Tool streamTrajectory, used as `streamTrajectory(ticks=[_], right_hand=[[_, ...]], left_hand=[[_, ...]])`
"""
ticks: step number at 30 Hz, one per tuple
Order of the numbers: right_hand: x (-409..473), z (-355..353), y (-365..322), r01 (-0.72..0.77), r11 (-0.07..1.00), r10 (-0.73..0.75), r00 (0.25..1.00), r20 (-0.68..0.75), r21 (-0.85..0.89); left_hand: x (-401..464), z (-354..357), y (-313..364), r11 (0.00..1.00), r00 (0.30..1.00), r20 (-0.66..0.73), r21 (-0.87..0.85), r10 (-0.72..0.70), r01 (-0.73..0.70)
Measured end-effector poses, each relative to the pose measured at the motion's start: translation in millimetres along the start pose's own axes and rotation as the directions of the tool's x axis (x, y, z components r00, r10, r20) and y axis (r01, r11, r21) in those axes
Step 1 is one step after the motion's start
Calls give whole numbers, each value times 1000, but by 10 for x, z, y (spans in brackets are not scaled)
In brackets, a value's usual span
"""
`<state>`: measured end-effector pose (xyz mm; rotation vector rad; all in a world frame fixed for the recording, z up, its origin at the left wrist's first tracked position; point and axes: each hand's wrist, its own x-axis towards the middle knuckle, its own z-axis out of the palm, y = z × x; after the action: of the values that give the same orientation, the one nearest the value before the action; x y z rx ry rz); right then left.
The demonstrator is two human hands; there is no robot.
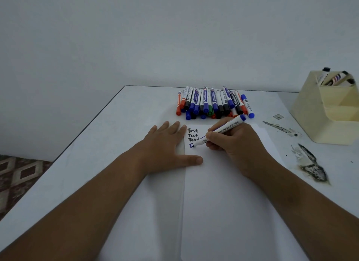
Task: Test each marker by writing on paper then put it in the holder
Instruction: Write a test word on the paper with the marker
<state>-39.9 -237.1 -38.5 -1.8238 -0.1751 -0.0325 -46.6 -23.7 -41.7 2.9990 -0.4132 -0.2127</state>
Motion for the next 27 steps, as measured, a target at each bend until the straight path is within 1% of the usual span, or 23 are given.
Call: streamTrajectory(ticks=[5, 10, 19, 27], right_hand=[[18, -10, 19, -1, 1000, 2, 1000, -18, 7], [6, -4, 4, -1, 1000, 1, 1000, 9, 2], [6, -27, 18, 42, 999, -43, 997, -67, -9], [1, -24, 6, 40, 999, -41, 998, -46, -28]], left_hand=[[6, 10, -14, 1000, 1000, 2, -7, 1, -1], [5, 8, -10, 1000, 1000, -6, -3, 3, -3], [-1, -5, -5, 1000, 1000, -1, -4, 1, -1], [-6, 8, -11, 1000, 1000, -11, -9, 3, -4]])
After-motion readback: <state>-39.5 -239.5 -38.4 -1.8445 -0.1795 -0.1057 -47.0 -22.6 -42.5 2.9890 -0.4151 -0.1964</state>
